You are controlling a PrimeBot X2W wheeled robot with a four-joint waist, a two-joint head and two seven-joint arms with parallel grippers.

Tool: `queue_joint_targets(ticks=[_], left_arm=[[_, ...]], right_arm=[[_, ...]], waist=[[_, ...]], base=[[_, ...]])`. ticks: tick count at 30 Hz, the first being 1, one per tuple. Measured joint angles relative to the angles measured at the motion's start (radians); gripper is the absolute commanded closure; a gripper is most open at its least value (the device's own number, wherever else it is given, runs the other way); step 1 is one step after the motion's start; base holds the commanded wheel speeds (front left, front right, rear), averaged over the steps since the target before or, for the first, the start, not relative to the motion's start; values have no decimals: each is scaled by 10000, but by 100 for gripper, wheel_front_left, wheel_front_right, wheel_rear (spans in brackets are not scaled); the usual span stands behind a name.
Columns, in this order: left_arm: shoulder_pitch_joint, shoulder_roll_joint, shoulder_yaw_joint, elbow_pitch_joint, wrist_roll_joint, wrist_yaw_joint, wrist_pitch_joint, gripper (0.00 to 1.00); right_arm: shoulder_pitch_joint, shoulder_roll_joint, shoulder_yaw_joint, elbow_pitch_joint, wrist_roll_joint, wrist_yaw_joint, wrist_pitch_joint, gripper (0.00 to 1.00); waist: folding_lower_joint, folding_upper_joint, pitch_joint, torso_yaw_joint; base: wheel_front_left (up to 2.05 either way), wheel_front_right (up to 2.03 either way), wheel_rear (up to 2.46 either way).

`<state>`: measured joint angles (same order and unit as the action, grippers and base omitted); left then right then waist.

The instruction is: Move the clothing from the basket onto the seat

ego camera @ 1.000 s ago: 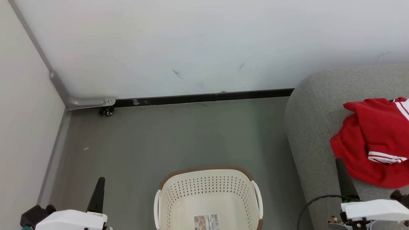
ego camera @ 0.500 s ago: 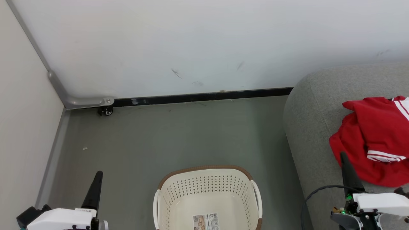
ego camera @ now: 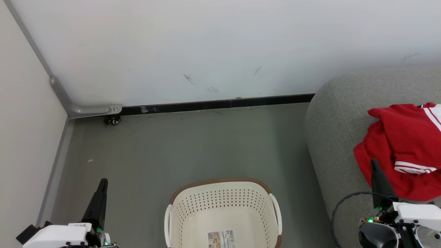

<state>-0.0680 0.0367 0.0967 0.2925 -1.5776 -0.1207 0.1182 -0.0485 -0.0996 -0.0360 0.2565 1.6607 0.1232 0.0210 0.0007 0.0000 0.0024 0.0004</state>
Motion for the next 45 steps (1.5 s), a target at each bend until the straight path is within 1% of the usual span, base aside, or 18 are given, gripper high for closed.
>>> queue_joint_targets(ticks=[3,45], left_arm=[[-2,-8,10,-21,-209,-27,52,100],[-2,-10,-31,-109,-215,-27,42,100]], right_arm=[[-1,-15,-25,8,213,0,81,100],[-128,-13,-111,54,213,0,92,100]], waist=[[-1,0,1,-1],[-3,0,5,-4]], base=[[0,0,0],[0,0,0]])
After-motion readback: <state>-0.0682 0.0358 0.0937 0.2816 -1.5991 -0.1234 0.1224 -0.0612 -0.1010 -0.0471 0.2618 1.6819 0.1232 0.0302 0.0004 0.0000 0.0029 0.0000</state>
